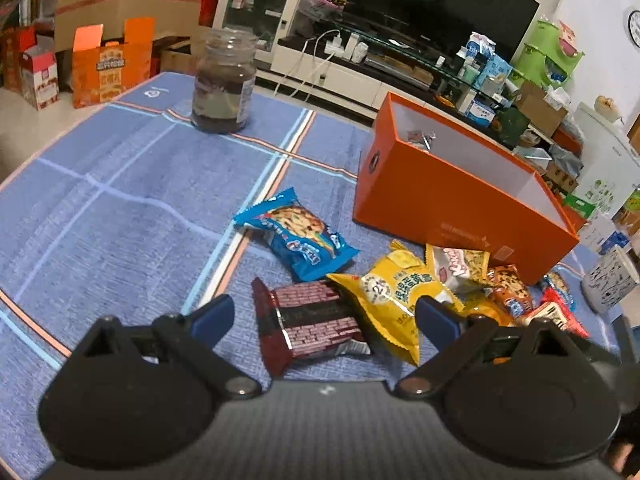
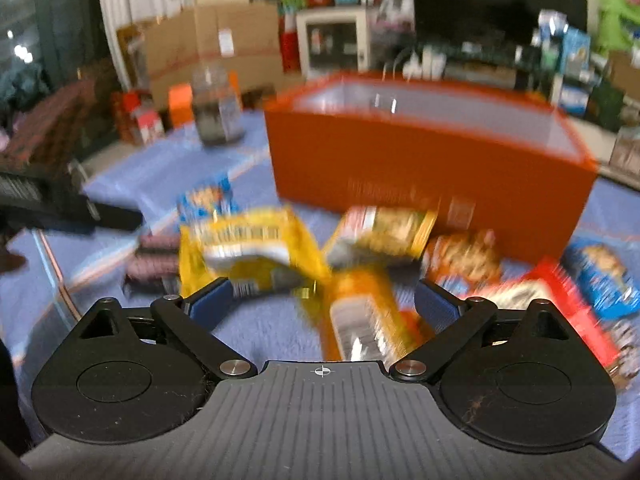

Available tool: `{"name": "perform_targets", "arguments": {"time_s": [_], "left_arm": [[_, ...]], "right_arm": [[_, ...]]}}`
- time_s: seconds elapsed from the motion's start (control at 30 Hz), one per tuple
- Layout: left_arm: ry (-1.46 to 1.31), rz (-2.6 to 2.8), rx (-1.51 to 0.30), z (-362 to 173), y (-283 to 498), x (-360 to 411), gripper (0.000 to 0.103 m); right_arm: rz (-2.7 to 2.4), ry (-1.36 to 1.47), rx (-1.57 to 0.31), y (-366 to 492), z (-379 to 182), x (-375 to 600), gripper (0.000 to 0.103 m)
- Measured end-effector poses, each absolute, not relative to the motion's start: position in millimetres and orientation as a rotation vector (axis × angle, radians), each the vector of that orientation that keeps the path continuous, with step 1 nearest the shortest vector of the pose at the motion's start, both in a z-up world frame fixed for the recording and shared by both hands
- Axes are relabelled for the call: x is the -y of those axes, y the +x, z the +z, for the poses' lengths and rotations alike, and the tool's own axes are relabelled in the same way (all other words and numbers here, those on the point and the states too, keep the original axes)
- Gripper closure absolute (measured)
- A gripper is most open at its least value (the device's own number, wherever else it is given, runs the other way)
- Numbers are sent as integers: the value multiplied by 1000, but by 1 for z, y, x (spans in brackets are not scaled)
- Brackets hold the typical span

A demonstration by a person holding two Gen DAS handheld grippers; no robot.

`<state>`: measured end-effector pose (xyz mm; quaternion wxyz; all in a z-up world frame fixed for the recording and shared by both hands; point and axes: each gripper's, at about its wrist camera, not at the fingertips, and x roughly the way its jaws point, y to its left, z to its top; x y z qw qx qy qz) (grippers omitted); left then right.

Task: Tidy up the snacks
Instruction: 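Move both tools back to the snack pile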

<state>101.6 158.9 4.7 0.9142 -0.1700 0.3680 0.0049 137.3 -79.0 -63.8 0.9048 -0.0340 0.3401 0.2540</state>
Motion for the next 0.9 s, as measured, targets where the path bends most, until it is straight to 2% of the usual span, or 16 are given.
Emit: {"name": "perform_targets", "arguments": {"time_s": [0.1,0.4,0.67,0.9], "left_arm": [[-356,8,-760,4,102,-161,7],[-330,-46,-771,1,102,-152,7],[-239,-238,-763,12,95,-89,7],[-117,-186,-840,-16,113,-33,7]], "right_arm": [[603,-63,-734,127,-68,70,13],[612,-153,-665,83,-61,69,11],[469,-84,-571,61,-38,146,7],[258,164,-605,59,-47,247,7]]}}
